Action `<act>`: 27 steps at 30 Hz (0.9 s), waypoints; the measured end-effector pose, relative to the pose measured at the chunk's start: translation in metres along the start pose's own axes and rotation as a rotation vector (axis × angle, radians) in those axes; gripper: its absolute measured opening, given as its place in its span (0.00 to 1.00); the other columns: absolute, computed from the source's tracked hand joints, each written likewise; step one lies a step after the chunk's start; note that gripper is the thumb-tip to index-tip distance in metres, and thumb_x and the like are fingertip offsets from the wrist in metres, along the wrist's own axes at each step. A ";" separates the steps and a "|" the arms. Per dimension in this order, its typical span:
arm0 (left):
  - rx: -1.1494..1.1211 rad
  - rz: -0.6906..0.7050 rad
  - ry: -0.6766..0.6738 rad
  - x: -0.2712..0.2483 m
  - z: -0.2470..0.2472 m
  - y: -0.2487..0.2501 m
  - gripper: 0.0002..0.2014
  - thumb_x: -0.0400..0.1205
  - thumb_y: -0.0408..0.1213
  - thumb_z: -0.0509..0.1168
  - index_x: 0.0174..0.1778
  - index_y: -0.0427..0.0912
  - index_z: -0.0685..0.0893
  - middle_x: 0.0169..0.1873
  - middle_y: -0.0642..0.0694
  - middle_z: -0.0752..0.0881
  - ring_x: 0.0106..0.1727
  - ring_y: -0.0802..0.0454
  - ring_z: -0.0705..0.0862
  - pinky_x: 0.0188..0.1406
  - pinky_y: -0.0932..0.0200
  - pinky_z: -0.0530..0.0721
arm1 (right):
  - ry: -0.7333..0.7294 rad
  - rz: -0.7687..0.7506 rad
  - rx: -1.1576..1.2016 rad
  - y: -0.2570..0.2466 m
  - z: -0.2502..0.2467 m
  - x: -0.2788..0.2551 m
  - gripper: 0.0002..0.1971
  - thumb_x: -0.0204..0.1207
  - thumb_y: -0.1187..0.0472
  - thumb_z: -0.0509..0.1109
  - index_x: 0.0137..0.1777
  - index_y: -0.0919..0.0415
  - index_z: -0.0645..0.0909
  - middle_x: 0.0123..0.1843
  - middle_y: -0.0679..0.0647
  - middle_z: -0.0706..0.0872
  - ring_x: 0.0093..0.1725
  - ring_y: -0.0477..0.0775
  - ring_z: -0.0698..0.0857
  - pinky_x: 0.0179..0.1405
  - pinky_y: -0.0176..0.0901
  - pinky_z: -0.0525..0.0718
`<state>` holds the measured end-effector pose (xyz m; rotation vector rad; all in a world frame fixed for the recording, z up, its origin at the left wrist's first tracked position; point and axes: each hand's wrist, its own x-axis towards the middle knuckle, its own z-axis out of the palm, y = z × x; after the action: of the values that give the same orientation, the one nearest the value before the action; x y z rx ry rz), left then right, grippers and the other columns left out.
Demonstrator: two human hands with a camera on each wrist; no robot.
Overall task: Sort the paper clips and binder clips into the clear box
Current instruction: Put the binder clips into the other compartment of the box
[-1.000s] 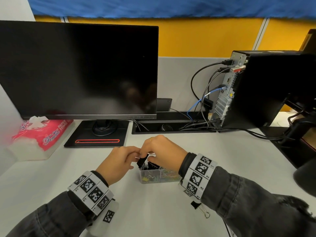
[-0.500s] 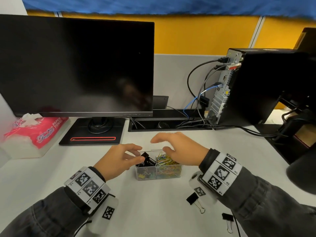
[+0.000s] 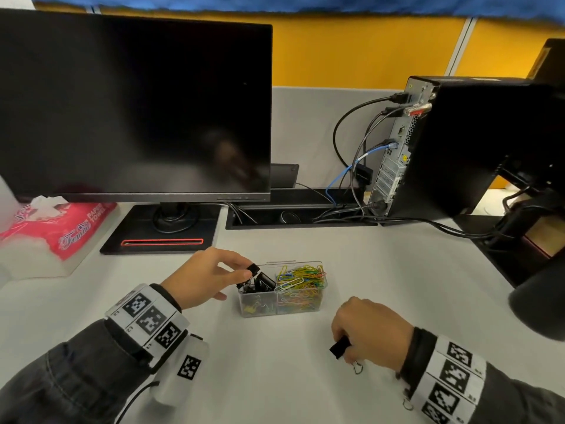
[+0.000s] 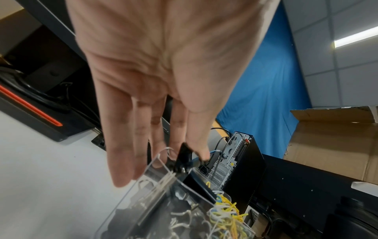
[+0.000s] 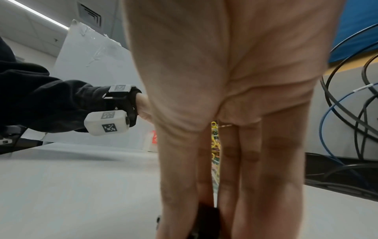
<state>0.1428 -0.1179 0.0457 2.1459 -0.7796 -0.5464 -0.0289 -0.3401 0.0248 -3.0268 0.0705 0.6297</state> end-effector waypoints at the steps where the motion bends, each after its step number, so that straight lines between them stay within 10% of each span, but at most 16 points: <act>1: 0.004 0.003 -0.001 -0.001 -0.001 0.000 0.12 0.79 0.43 0.70 0.58 0.53 0.86 0.52 0.56 0.87 0.47 0.59 0.89 0.38 0.58 0.90 | 0.006 -0.009 -0.010 0.000 0.000 0.000 0.11 0.70 0.57 0.75 0.51 0.55 0.84 0.52 0.53 0.84 0.44 0.55 0.81 0.45 0.47 0.83; 9: 0.000 0.065 0.044 -0.009 -0.001 -0.004 0.12 0.79 0.40 0.70 0.56 0.55 0.82 0.52 0.55 0.88 0.46 0.60 0.89 0.37 0.57 0.89 | 0.038 -0.075 0.217 0.010 -0.021 -0.010 0.10 0.66 0.53 0.79 0.39 0.50 0.78 0.34 0.43 0.80 0.34 0.42 0.79 0.35 0.38 0.78; 15: 0.172 0.120 0.106 -0.009 0.004 -0.004 0.14 0.75 0.48 0.73 0.56 0.57 0.82 0.48 0.58 0.88 0.46 0.62 0.88 0.42 0.69 0.85 | 0.477 -0.205 0.595 -0.010 -0.076 0.001 0.08 0.67 0.64 0.76 0.44 0.53 0.84 0.36 0.51 0.88 0.33 0.47 0.84 0.35 0.33 0.81; 20: 0.266 0.148 0.182 -0.003 0.004 -0.006 0.06 0.78 0.45 0.70 0.48 0.52 0.88 0.38 0.56 0.90 0.42 0.60 0.87 0.51 0.55 0.86 | 0.581 -0.297 0.682 -0.042 -0.080 0.027 0.10 0.73 0.67 0.71 0.49 0.53 0.88 0.39 0.53 0.84 0.38 0.46 0.85 0.39 0.31 0.84; 27: 0.168 0.124 0.171 -0.006 0.005 -0.006 0.05 0.79 0.41 0.69 0.50 0.51 0.87 0.43 0.57 0.89 0.44 0.61 0.88 0.31 0.70 0.83 | 0.544 -0.267 0.550 -0.069 -0.059 0.047 0.16 0.74 0.65 0.73 0.56 0.50 0.75 0.44 0.47 0.84 0.40 0.48 0.84 0.44 0.43 0.87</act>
<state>0.1380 -0.1136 0.0391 2.2439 -0.8819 -0.2359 0.0415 -0.2767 0.0623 -2.5102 -0.1198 -0.2148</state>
